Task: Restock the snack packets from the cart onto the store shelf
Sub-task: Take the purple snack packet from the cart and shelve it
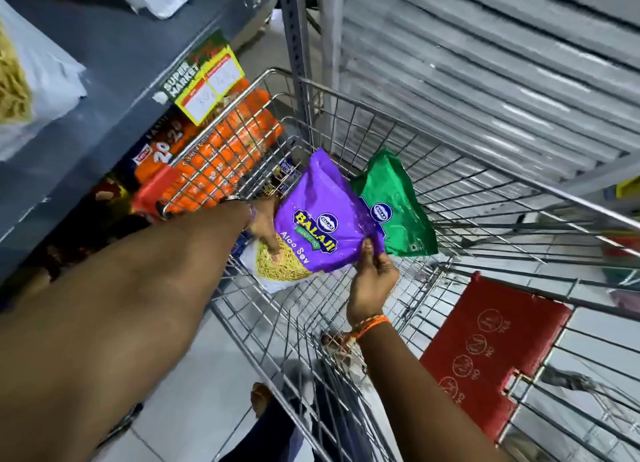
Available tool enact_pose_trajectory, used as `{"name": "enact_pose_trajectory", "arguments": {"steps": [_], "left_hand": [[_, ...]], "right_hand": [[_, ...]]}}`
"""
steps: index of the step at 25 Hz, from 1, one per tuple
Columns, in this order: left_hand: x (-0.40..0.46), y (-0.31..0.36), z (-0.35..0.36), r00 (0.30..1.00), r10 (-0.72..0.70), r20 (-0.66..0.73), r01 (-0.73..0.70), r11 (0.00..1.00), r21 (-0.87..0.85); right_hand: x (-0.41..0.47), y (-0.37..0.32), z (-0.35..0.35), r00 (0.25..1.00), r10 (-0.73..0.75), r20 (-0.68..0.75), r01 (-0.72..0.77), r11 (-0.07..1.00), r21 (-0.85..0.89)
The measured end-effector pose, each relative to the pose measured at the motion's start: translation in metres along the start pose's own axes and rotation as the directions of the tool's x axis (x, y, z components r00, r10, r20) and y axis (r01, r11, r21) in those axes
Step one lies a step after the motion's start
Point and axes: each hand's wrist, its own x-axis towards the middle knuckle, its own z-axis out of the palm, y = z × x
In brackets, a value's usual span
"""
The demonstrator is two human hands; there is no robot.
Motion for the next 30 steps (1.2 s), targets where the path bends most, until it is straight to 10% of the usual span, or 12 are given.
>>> {"name": "enact_pose_trajectory", "arguments": {"steps": [14,21,26,30], "left_hand": [[-0.184,0.063,-0.045,0.867,0.176,-0.466,-0.400,0.803,-0.441],[-0.336,-0.009,-0.036,0.657,0.005,-0.754,-0.599,0.611,-0.517],[-0.458,-0.103,0.002,0.522,-0.268,-0.810,-0.562,0.606,-0.563],[-0.518,-0.180,0.050,0.361,-0.515,-0.778,-0.573,0.535,-0.620]], "right_hand": [[-0.046,-0.195,0.082,0.903,-0.314,0.292,0.317,0.948,0.039],[-0.174,-0.242,0.172,0.571,-0.426,0.701,0.476,0.868,0.140],[-0.303,-0.208,0.239,0.258,-0.369,0.893,0.435,0.870,0.234],[-0.401,-0.151,0.285,0.146,-0.249,0.957,0.357,0.916,0.184]]}}
